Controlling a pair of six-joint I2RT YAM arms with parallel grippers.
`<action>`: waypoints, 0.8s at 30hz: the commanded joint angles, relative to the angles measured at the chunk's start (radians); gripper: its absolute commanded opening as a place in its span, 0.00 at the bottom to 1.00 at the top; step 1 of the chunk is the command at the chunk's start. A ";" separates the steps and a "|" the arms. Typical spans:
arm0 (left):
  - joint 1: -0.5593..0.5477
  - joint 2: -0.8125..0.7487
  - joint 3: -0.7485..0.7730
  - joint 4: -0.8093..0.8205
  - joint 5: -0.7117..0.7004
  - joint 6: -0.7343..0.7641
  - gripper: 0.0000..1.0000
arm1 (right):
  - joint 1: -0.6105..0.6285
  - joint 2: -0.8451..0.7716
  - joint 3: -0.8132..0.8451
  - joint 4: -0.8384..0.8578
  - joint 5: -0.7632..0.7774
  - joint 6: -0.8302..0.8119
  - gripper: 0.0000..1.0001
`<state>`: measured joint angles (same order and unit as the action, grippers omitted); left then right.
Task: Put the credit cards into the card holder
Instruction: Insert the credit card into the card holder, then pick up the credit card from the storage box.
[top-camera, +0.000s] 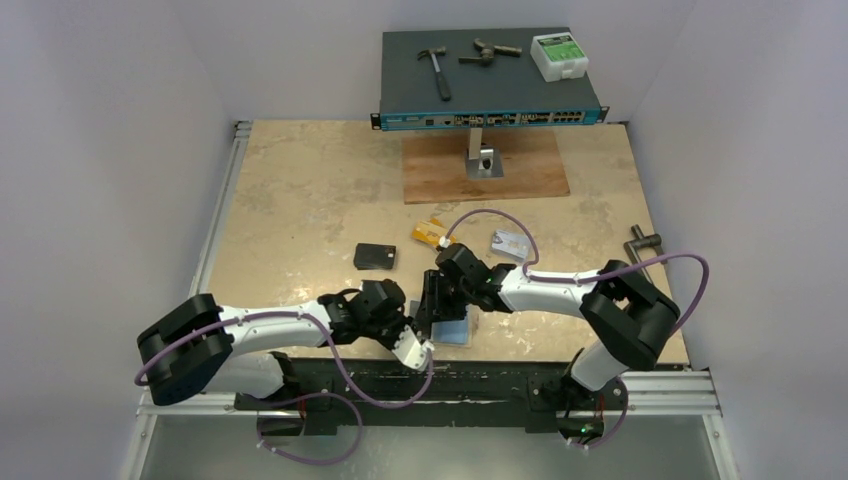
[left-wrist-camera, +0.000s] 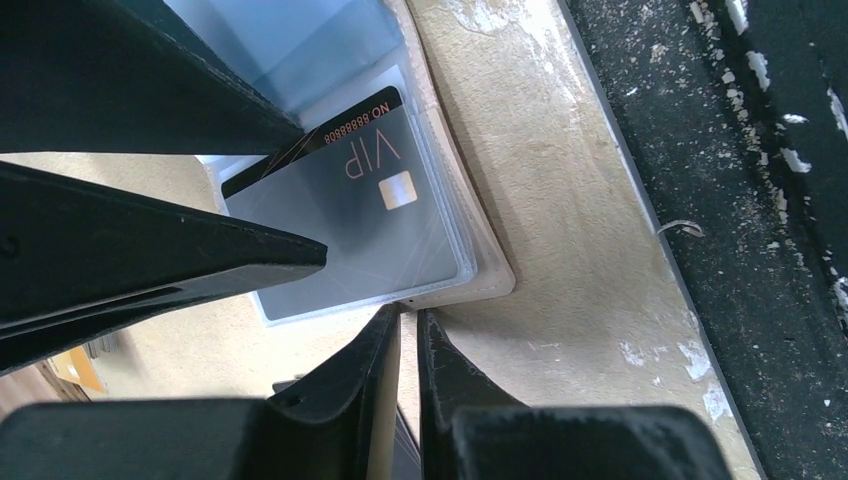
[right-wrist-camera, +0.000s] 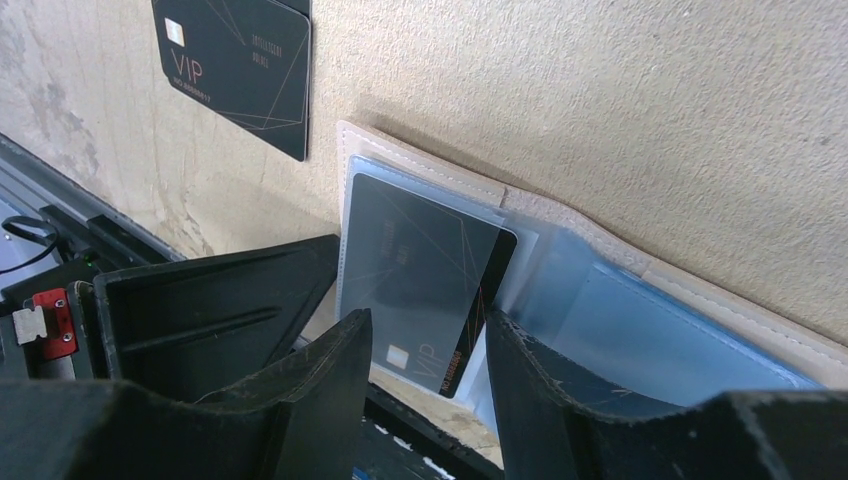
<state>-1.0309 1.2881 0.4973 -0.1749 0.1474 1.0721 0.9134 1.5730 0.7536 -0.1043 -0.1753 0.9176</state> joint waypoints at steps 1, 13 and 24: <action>-0.008 0.007 0.014 0.038 -0.007 -0.029 0.12 | 0.014 -0.014 0.032 0.032 -0.042 -0.002 0.45; 0.082 -0.112 0.145 -0.237 0.067 -0.160 0.52 | -0.072 -0.146 -0.012 -0.047 -0.004 -0.033 0.56; 0.378 -0.112 0.403 -0.399 0.315 -0.285 0.54 | -0.249 -0.200 0.148 -0.179 0.082 -0.173 0.71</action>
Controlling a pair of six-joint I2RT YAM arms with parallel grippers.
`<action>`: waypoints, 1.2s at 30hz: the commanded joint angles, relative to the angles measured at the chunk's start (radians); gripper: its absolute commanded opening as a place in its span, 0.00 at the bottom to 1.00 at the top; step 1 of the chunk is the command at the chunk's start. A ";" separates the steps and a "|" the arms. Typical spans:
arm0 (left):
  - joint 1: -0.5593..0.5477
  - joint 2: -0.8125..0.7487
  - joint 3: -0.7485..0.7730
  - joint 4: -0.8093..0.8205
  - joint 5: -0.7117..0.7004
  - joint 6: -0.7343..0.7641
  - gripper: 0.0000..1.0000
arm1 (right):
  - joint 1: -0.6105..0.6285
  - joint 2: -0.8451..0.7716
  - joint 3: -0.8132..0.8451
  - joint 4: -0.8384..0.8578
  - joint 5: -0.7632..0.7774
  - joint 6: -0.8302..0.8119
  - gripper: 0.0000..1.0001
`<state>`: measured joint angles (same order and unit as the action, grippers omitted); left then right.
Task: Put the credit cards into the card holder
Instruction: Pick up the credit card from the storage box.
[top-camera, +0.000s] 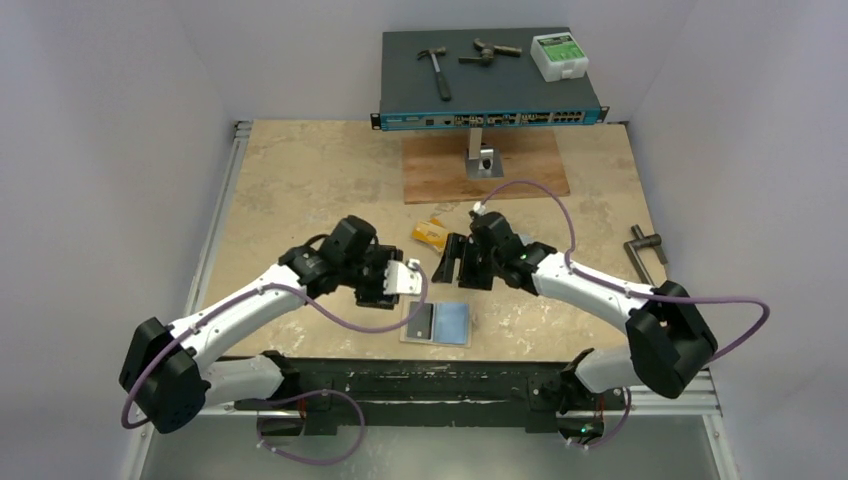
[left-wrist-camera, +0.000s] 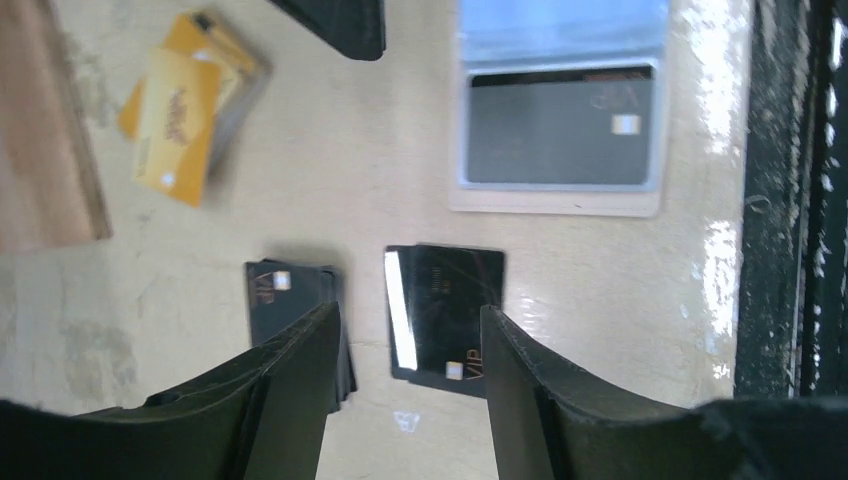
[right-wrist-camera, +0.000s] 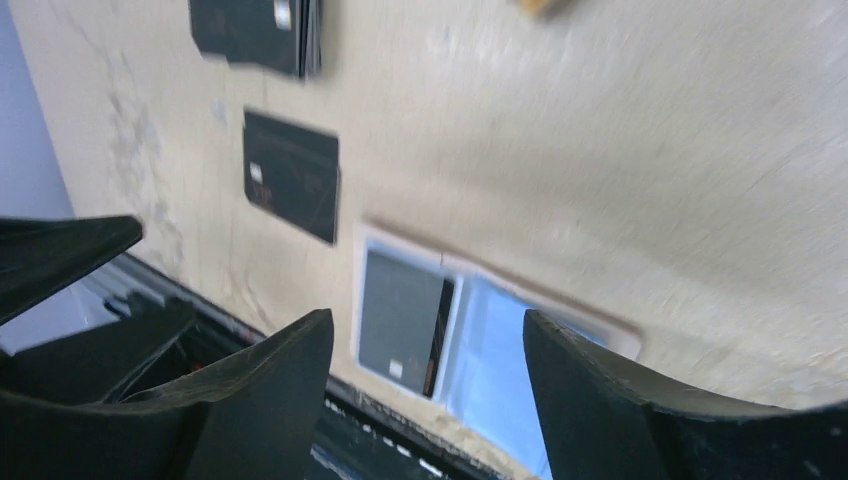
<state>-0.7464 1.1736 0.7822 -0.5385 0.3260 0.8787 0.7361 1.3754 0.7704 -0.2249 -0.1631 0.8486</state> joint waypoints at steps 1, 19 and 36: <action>0.116 0.013 0.133 -0.011 0.146 -0.113 0.54 | -0.094 0.013 0.159 -0.063 0.085 -0.126 0.74; 0.146 0.413 0.238 0.519 -0.019 -0.300 0.58 | -0.243 0.505 0.544 0.052 0.112 -0.433 0.97; 0.124 0.569 0.036 0.901 -0.092 0.315 0.61 | -0.266 0.530 0.442 0.145 0.048 -0.386 0.91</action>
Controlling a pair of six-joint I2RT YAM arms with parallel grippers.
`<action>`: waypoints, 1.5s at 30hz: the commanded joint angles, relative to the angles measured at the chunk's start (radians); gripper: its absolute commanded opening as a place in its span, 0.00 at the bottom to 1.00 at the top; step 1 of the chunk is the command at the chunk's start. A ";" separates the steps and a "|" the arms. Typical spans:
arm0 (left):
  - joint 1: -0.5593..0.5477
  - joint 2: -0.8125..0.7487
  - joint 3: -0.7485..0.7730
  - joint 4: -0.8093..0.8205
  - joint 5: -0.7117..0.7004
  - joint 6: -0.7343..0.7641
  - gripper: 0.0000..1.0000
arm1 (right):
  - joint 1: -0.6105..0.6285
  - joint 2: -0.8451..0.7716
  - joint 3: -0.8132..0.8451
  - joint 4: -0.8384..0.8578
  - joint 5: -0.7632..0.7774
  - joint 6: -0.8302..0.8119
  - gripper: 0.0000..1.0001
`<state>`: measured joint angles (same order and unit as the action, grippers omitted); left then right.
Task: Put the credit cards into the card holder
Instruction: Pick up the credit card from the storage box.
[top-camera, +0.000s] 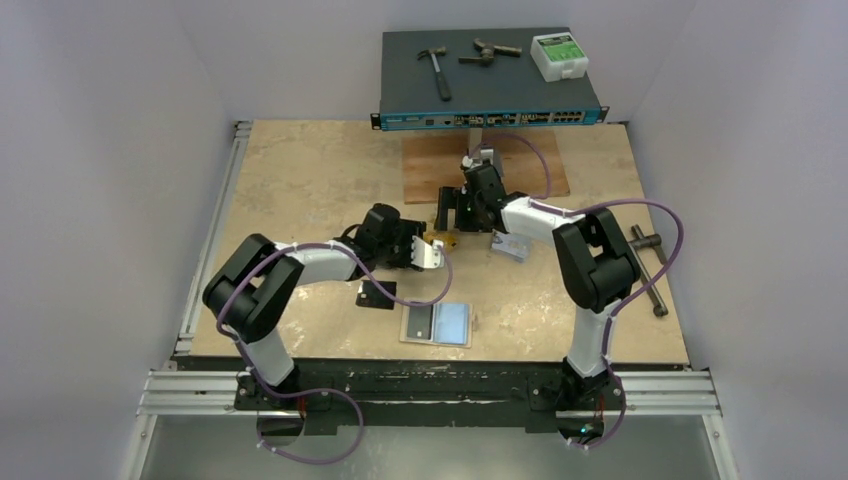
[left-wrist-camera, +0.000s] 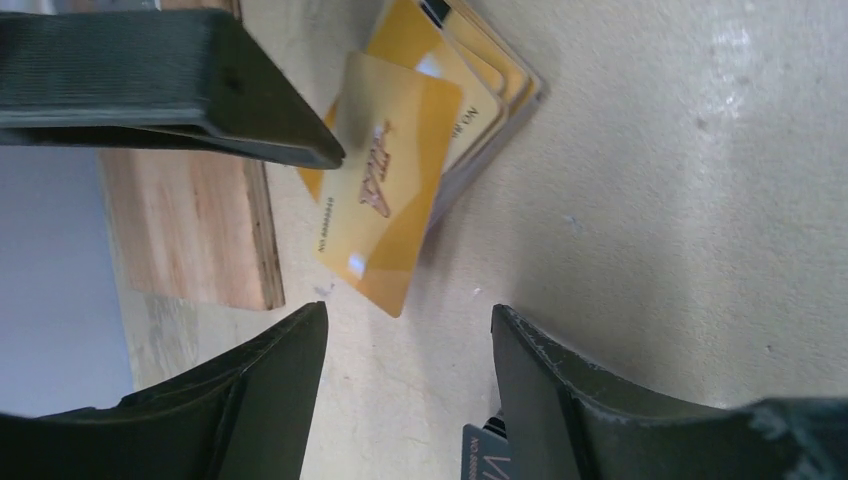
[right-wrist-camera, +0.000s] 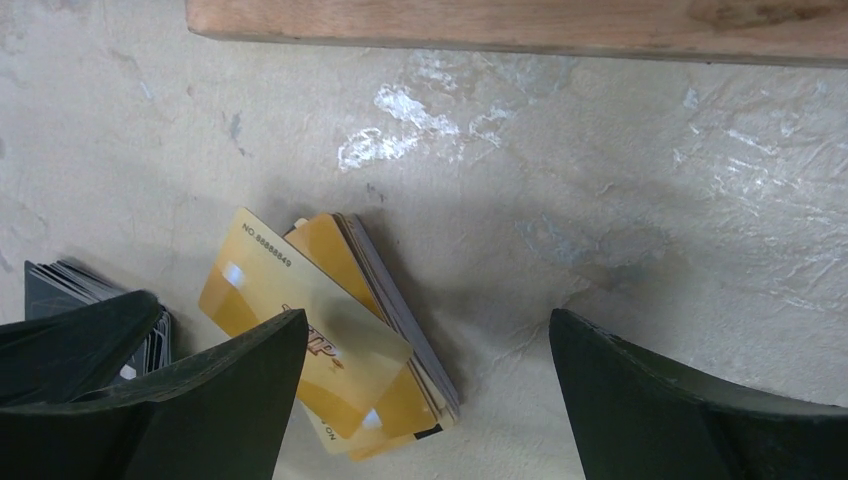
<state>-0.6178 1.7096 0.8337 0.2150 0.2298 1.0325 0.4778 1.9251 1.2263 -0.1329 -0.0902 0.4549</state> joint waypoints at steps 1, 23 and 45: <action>-0.004 0.040 -0.014 0.156 0.005 0.168 0.61 | -0.010 -0.019 -0.015 0.051 -0.024 0.007 0.91; -0.005 0.101 -0.050 0.243 0.019 0.282 0.59 | -0.014 -0.007 -0.049 0.004 0.022 -0.037 0.84; -0.004 0.103 -0.126 0.405 0.043 0.283 0.51 | 0.076 -0.021 -0.071 -0.068 0.137 -0.085 0.81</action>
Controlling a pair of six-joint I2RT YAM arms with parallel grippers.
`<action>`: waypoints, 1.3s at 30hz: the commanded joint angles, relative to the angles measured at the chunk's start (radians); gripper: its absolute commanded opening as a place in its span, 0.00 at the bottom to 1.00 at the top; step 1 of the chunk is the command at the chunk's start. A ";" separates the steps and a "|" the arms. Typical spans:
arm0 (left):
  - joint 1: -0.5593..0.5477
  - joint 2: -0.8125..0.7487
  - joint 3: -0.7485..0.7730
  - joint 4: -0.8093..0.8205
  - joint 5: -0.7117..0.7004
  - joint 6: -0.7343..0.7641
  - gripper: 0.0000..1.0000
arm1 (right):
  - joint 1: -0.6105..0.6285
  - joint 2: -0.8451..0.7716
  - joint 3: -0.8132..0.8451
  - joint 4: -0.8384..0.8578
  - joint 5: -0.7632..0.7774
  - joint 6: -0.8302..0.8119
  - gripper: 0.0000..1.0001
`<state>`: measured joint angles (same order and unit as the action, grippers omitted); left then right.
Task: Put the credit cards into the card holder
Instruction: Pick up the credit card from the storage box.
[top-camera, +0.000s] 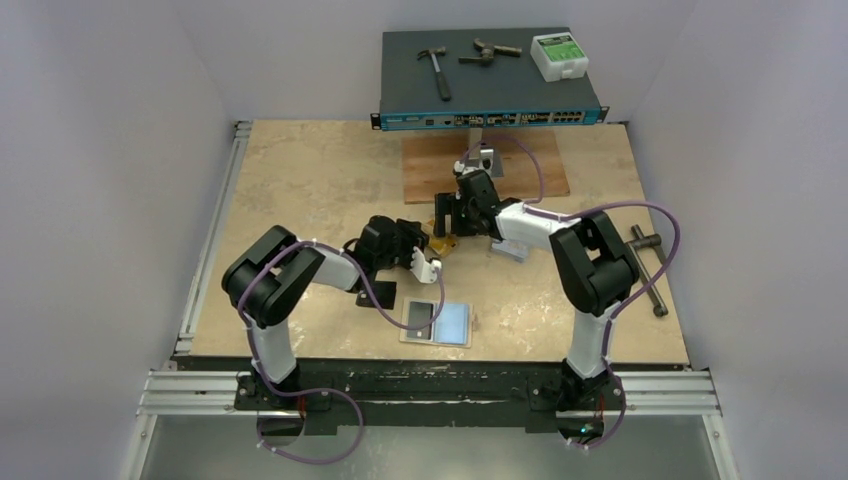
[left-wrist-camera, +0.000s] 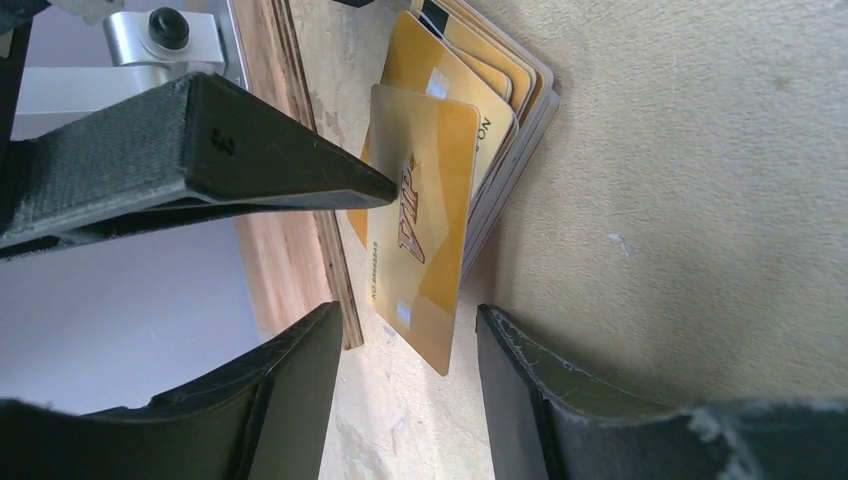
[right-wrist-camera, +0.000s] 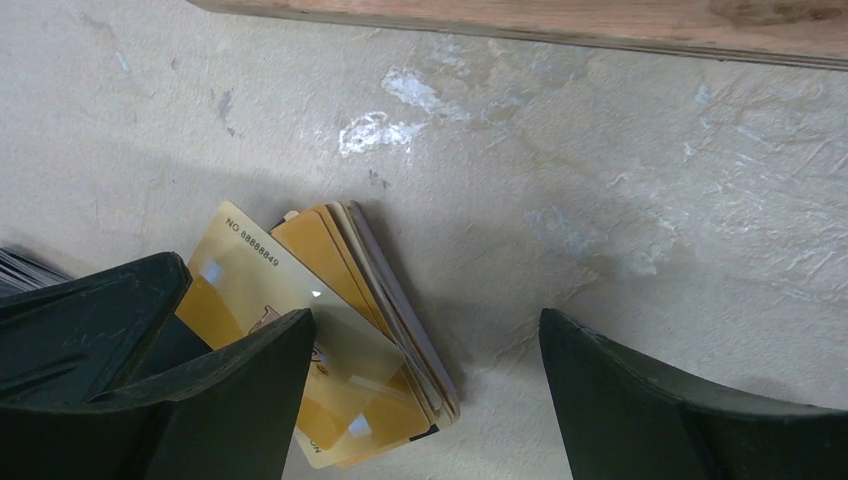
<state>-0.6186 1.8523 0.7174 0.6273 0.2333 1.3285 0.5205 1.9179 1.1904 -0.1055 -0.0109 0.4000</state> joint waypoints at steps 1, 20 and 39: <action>-0.002 -0.042 -0.006 -0.022 0.040 -0.016 0.51 | 0.039 -0.014 -0.035 -0.099 0.065 -0.033 0.81; 0.007 -0.130 0.042 -0.186 0.052 -0.099 0.13 | 0.048 -0.018 -0.031 -0.103 0.057 -0.019 0.83; -0.006 -0.117 0.076 -0.269 0.015 -0.129 0.15 | 0.006 -0.164 -0.087 -0.077 0.029 0.040 0.87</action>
<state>-0.6224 1.7573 0.7830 0.3607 0.2535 1.2152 0.5449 1.8427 1.1408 -0.1322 0.0345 0.4221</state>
